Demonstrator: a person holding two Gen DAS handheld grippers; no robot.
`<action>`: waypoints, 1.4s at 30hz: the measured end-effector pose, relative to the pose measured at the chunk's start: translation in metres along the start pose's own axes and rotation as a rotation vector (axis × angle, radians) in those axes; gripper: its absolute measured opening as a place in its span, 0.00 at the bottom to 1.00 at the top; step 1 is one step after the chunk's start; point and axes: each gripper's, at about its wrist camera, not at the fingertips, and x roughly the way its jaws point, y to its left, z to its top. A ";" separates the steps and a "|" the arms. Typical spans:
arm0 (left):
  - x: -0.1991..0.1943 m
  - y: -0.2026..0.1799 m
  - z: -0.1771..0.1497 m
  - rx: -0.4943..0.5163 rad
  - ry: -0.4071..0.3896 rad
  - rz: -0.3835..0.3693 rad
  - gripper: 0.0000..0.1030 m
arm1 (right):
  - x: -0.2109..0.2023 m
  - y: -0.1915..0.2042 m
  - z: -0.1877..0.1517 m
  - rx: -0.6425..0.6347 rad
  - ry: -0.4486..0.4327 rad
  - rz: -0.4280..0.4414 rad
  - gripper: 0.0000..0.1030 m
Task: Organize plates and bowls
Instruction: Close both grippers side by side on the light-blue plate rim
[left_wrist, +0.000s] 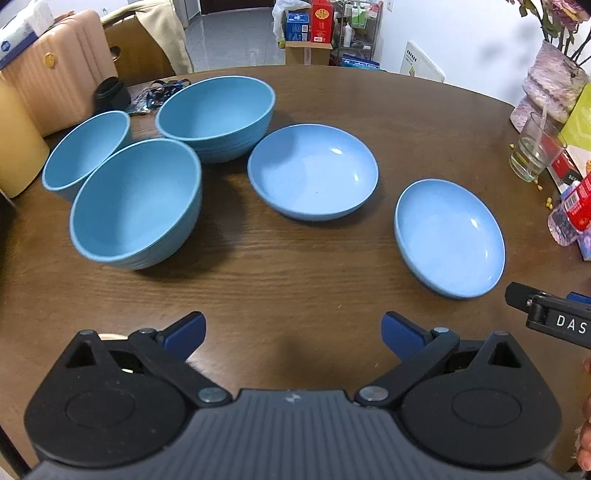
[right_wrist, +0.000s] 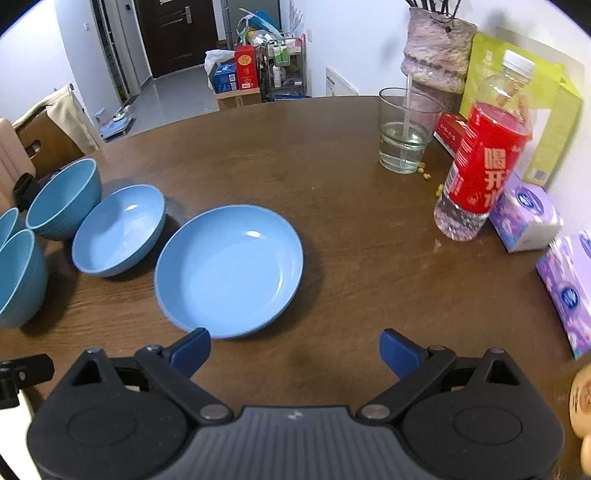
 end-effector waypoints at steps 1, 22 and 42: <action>0.003 -0.004 0.003 -0.004 0.002 0.002 1.00 | 0.004 -0.002 0.004 -0.005 0.000 0.005 0.95; 0.068 -0.074 0.050 -0.075 0.060 0.039 0.99 | 0.081 -0.030 0.063 -0.126 0.026 0.091 0.79; 0.111 -0.082 0.059 -0.109 0.155 0.007 0.46 | 0.113 -0.031 0.071 -0.130 0.086 0.201 0.29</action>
